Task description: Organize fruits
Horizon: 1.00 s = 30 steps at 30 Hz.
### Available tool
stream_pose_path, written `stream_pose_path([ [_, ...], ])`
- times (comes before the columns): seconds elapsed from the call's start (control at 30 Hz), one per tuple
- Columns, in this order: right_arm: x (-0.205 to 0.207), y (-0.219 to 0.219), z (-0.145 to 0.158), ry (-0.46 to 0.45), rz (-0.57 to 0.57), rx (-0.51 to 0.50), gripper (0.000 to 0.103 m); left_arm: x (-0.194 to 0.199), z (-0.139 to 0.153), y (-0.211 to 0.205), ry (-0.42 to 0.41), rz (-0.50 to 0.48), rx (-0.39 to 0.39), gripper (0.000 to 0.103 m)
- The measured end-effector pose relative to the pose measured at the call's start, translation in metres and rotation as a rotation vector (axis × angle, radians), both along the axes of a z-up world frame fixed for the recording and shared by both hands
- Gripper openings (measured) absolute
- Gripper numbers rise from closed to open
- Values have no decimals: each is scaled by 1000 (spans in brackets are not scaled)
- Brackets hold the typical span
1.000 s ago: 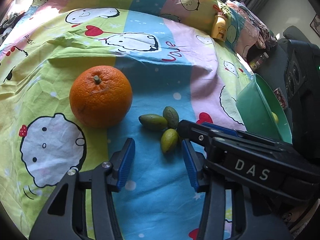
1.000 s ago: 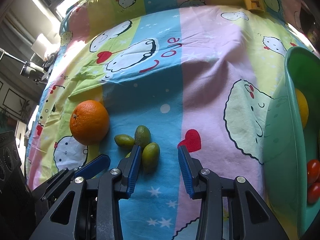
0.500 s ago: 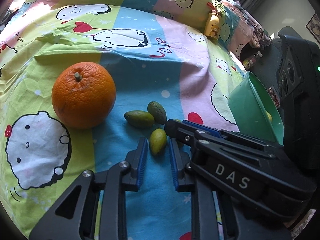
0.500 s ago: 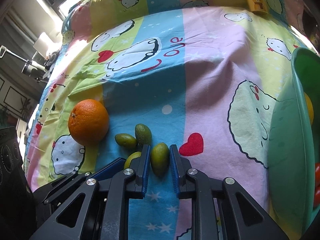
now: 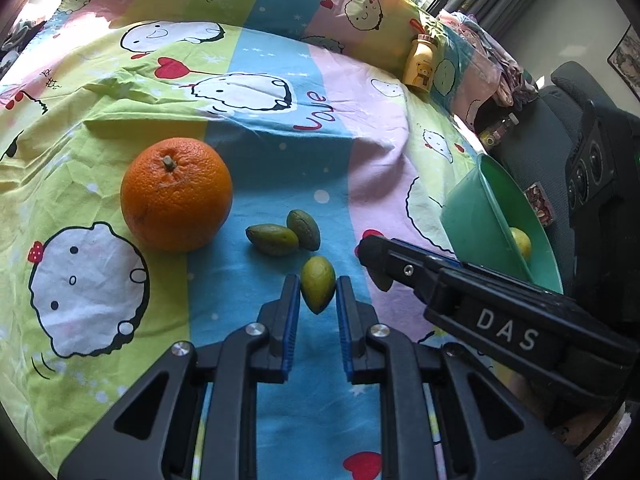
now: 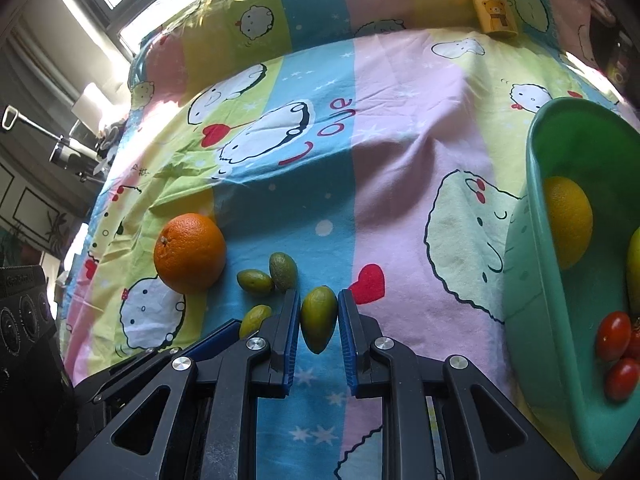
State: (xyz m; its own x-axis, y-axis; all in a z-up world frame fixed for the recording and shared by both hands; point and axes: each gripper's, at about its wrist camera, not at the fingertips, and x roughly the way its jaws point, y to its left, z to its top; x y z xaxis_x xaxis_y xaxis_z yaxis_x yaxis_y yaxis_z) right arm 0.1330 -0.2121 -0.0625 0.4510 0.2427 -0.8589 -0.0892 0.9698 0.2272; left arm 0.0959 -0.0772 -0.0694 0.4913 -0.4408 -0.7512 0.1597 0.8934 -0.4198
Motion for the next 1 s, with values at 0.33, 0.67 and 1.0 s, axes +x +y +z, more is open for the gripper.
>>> stream_pose_path([
  [0.33, -17, -22, 34, -76, -44, 45, 21, -15, 31, -7, -84, -12, -34, 18],
  [0.67, -22, -24, 33, -65, -24, 16, 21, -16, 30, -1, -95, 21, 29, 15],
  [1.0, -13, -3, 1, 49, 35, -11, 22, -15, 10, 17, -26, 33, 11, 14],
])
